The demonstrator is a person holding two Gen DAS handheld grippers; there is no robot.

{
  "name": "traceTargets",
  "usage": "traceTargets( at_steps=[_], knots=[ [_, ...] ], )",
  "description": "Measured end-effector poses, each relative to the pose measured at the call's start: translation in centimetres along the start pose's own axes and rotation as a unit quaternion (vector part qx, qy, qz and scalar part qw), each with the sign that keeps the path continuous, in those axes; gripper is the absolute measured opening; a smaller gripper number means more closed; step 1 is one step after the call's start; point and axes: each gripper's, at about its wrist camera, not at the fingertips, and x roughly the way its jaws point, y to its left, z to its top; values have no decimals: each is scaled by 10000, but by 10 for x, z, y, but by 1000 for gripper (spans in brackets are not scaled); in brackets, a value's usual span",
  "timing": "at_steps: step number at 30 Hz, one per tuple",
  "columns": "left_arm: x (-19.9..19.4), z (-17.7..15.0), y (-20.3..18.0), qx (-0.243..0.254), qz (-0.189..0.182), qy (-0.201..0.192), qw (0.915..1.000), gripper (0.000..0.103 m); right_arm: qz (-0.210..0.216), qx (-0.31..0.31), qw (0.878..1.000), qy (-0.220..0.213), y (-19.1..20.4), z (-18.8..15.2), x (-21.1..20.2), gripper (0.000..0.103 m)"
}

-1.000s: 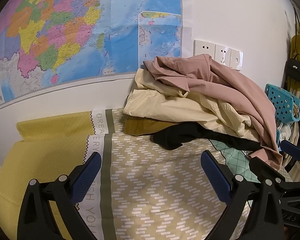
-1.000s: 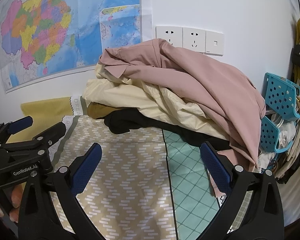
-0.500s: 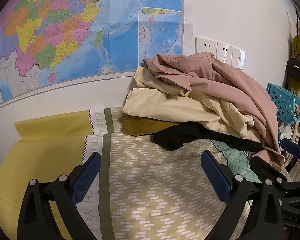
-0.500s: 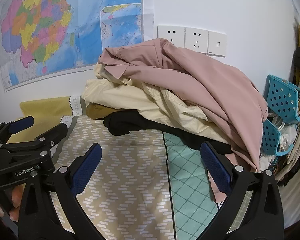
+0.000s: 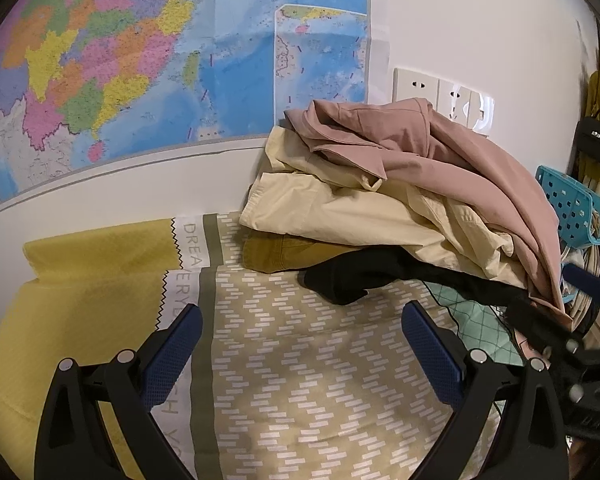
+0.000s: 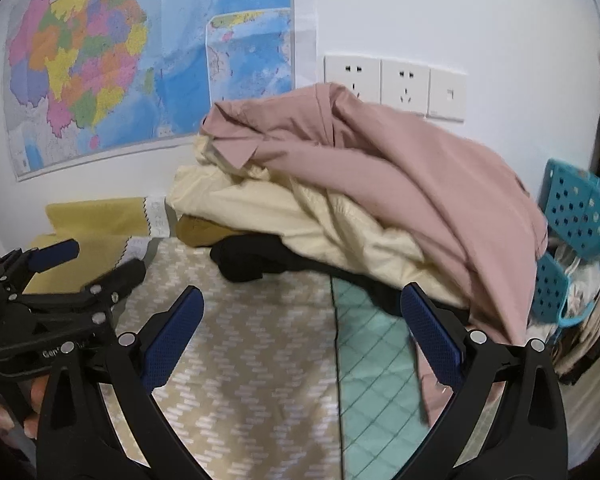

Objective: Fold large clothes
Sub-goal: 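Grasp the pink jacket on top of the pile with the right gripper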

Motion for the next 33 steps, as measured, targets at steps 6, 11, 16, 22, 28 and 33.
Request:
traceTargets(
  at_steps=[6,11,16,22,28,33],
  knots=[
    [10,13,6,-44,69,-56,10000,96,155,-438,9982,-369,-7,32,3,97],
    [28,26,13,-81,156,-32,9998,96,11,-1052,9935,-431,-7,70,28,97],
    [46,36,24,-242,209,48,9995,96,-65,-2016,9791,-239,9,121,85,97],
    [68,39,42,-420,351,180,9983,96,-87,-3046,9524,101,37,152,155,90],
    [89,41,53,-420,489,292,9975,96,45,-3468,9370,407,49,167,190,35],
    [99,46,54,-340,353,261,9985,96,87,-3075,9513,184,30,197,153,11]
  ],
)
